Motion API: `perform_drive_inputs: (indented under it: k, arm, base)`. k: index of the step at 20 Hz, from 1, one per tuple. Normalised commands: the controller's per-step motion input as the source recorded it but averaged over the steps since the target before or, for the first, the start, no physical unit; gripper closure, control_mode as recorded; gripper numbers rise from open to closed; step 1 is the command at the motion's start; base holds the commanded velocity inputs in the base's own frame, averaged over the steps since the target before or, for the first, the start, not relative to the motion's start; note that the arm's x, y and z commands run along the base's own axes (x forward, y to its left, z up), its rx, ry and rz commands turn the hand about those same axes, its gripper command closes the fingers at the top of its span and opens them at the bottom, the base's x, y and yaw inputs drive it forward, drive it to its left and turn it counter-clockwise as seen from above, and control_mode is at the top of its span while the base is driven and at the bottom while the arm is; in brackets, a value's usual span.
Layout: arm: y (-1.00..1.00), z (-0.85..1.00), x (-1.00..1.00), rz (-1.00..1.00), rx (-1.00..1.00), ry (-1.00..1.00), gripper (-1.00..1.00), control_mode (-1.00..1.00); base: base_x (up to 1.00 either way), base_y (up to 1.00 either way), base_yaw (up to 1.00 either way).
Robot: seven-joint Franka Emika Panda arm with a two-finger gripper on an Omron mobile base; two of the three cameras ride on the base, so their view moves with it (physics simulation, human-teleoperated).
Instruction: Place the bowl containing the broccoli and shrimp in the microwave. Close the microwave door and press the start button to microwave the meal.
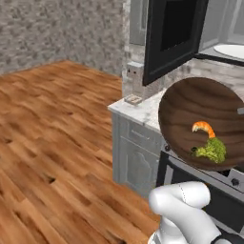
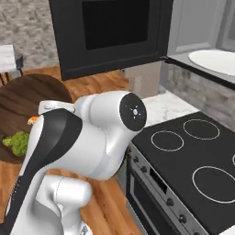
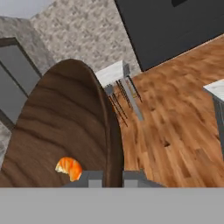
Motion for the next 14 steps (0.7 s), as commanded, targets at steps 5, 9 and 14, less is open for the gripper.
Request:
perform_drive_inputs:
  k: [5, 9, 14]
  arm:
    - [0.00, 0.00, 0.00, 0.00, 0.00, 0.00, 1.00, 1.00]
    - [0.00, 0.00, 0.00, 0.00, 0.00, 0.00, 1.00, 1.00]
    - [0.00, 0.00, 0.00, 0.00, 0.00, 0.00, 1.00, 1.00]
  base:
    - [-0.02, -0.30, -0.73]
    - [0.24, -0.02, -0.72]
    - [0.14, 0.00, -0.66]
